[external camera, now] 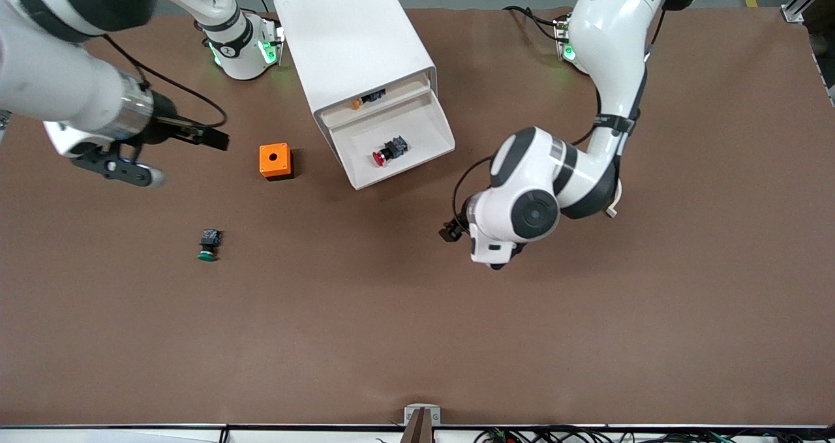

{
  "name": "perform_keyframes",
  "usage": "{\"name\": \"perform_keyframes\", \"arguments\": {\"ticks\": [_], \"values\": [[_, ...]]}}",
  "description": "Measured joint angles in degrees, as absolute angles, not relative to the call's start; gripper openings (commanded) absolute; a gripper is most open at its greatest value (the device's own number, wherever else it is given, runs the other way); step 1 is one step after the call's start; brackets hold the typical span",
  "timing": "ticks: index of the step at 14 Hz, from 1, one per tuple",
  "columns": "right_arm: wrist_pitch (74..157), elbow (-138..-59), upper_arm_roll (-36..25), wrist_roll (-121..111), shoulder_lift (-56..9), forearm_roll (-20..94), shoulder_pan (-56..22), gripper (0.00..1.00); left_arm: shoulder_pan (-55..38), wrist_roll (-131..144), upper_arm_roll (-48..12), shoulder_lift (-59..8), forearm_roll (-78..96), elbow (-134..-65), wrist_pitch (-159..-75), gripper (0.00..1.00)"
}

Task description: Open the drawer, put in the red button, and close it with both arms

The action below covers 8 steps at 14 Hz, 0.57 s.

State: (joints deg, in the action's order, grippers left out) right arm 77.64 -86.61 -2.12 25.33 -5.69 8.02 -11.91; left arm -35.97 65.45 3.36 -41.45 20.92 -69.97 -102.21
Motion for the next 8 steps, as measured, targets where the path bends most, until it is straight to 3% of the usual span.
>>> {"name": "perform_keyframes", "arguments": {"ticks": [8], "values": [[80.32,-92.87,-2.06,11.48,0.93,2.85,-6.69,1.0,-45.98,64.34,1.67,-41.5,13.63,-72.42,-104.99,1.0]]}}
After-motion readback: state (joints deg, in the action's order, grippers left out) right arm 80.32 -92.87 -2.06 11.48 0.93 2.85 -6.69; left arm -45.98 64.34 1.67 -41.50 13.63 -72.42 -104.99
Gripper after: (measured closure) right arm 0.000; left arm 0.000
